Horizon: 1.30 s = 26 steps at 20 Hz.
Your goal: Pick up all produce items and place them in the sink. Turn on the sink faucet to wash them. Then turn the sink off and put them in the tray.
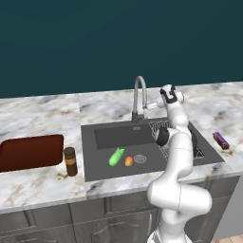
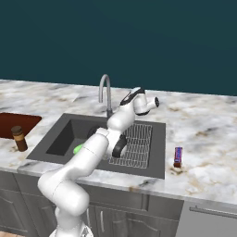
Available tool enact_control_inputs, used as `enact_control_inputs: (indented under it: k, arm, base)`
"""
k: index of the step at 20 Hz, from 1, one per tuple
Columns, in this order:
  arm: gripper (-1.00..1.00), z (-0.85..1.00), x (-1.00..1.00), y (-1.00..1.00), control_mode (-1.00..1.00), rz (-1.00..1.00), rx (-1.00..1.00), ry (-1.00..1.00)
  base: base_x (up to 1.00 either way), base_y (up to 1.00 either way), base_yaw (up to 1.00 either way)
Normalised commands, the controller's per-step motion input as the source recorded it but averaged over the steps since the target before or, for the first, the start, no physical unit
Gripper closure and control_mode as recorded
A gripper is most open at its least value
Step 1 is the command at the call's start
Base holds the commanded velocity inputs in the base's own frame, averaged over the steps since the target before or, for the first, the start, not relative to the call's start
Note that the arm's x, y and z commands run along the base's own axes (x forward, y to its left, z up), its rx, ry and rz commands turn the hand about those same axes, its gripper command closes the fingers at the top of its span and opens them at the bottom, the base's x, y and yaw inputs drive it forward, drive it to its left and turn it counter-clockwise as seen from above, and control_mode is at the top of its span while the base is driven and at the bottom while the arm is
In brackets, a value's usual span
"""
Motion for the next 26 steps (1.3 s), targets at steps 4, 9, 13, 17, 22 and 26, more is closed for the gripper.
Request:
enact_control_inputs:
  k: [4, 9, 13, 17, 22, 26]
  arm:
    - [-1.0, 0.13, 0.04, -0.44, -1.0, 0.0, 0.0, -0.02]
    - [-1.0, 0.27, -0.05, -0.46, -1.0, 0.0, 0.0, -0.08]
    - [-1.0, 0.27, -0.01, -0.41, -1.0, 0.0, 0.0, -0.08]
    - [-1.0, 0.41, -0.24, -0.25, -1.0, -0.01, 0.0, -0.08]
    - [-1.0, 0.45, -0.59, -0.05, -1.0, -0.08, 0.0, -0.07]
    - [-1.0, 0.45, -0.77, 0.0, -1.0, -0.15, 0.0, -0.05]
  base:
    - [0.0, 0.0, 0.0]
    - [0.0, 0.0, 0.0]
    - [0.0, 0.0, 0.0]
    - [0.0, 0.0, 0.0]
    - [0.0, 0.0, 0.0]
    - [0.0, 0.0, 0.0]
